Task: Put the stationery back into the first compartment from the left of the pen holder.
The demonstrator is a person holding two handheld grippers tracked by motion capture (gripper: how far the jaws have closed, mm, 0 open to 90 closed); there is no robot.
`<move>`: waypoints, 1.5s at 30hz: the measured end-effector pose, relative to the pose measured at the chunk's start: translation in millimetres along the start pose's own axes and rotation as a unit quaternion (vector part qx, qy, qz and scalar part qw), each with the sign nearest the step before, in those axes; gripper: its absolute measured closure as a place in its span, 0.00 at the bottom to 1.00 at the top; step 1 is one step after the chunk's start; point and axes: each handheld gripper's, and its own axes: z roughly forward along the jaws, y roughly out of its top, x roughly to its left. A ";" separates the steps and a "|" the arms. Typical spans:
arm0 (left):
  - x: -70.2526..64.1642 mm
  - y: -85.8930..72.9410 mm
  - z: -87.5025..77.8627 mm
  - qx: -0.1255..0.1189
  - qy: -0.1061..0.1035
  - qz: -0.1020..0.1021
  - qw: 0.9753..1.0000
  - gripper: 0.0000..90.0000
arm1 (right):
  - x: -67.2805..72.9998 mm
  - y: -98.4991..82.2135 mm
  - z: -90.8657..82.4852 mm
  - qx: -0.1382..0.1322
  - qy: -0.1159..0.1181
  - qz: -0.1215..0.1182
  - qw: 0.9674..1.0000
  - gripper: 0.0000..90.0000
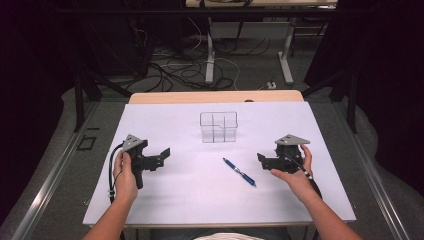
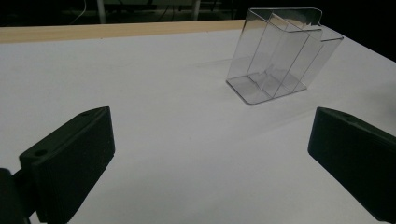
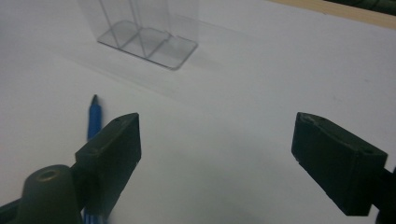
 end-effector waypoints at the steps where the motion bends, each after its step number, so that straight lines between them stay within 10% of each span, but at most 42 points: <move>1: 0.2 -0.1 0.0 0.001 0.000 0.000 1.000 0.00 | 2.0 1.8 -0.2 -0.001 0.005 -0.006 1.000 0.19; 15: 2.6 0.0 -0.2 -0.002 -0.001 -0.003 1.000 0.00 | 38.1 22.1 16.1 0.016 0.032 -0.066 0.997 0.36; 31: 5.5 -0.9 -0.2 0.000 -0.001 -0.008 1.000 0.00 | 59.3 40.9 33.7 0.081 0.072 -0.029 0.994 0.52; 45: 5.8 -1.4 0.9 0.000 -0.001 -0.010 1.000 0.00 | 59.9 57.7 47.5 0.206 0.116 -0.008 0.972 0.63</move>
